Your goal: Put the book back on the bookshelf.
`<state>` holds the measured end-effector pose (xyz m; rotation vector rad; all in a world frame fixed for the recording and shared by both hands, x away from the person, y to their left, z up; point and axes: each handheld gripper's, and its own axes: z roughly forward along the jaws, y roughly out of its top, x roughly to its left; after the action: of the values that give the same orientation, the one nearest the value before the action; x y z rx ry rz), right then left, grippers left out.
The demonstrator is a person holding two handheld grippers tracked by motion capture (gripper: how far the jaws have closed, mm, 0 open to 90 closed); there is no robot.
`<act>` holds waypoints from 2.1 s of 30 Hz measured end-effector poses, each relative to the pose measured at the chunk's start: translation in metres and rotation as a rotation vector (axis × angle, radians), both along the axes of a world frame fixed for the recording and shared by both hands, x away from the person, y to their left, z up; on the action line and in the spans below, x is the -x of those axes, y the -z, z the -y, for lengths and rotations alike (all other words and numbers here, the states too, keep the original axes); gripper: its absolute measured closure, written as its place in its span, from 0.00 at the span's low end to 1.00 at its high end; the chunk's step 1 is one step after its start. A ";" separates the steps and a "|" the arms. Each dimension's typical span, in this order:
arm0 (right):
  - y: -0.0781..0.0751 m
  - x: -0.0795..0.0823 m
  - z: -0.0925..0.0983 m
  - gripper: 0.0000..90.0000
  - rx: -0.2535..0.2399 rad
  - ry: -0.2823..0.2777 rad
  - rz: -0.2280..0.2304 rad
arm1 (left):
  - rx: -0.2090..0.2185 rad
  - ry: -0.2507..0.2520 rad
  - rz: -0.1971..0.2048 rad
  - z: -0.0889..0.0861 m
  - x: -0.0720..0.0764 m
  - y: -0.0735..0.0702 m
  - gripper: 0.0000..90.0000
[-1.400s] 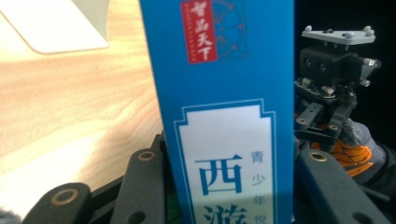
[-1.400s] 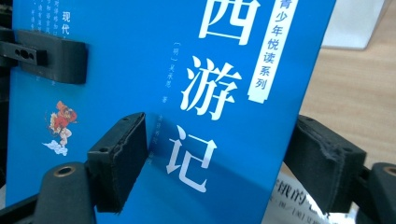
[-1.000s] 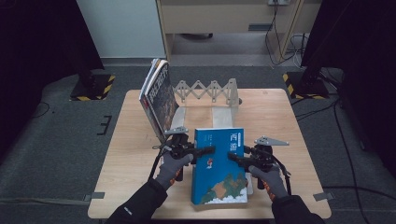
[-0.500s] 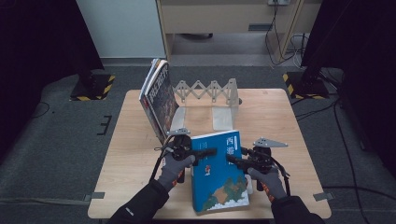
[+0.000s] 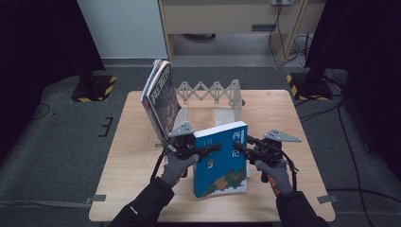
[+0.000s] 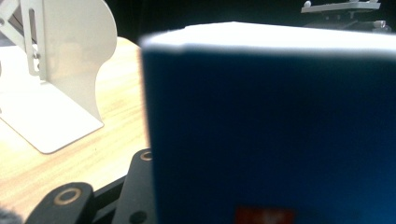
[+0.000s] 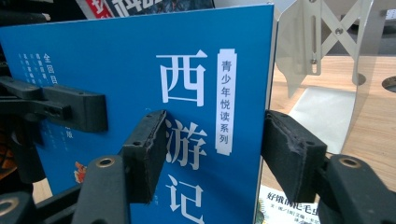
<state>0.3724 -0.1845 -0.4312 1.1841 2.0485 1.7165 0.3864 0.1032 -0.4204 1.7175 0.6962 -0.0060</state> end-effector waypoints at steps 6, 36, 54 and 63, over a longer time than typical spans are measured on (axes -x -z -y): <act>0.012 0.003 -0.003 0.39 0.003 -0.036 0.007 | 0.014 -0.002 0.013 -0.003 0.004 0.003 0.67; 0.026 0.008 -0.004 0.44 0.068 -0.086 -0.041 | 0.004 -0.113 -0.024 0.003 0.016 0.008 0.67; 0.037 -0.003 0.036 0.31 0.200 0.147 -0.071 | 0.037 -0.067 -0.028 -0.018 0.020 -0.034 0.67; 0.058 -0.014 0.056 0.20 0.374 0.295 -0.135 | 0.074 -0.135 0.034 -0.041 0.024 -0.062 0.67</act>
<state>0.3860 -0.2405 -0.4896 1.4138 2.0255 1.0911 0.3627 0.1439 -0.3584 1.5931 0.7764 0.0905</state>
